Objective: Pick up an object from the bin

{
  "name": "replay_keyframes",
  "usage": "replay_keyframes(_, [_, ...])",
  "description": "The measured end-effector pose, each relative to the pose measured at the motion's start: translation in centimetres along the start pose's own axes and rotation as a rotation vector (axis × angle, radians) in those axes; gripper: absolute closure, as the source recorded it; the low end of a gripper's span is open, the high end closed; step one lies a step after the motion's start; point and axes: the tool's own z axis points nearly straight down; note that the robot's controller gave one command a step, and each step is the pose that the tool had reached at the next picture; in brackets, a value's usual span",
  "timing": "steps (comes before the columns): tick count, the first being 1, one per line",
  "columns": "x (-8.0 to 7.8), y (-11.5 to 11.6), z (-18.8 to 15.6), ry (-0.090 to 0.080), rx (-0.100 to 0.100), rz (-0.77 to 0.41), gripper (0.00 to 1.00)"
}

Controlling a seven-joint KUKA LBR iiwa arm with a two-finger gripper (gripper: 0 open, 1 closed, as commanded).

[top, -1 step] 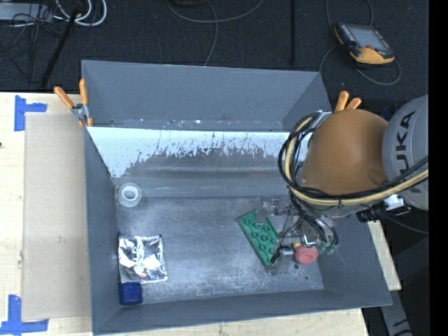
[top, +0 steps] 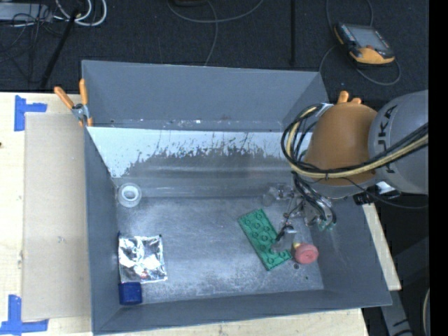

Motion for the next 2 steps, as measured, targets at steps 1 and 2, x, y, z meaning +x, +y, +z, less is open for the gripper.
replay_keyframes(1, [2.38,-0.15,4.84,0.001,-0.003,-0.006,0.0])
replay_keyframes(2, [2.02,-0.14,4.24,-0.008,-0.003,-0.006,1.0])
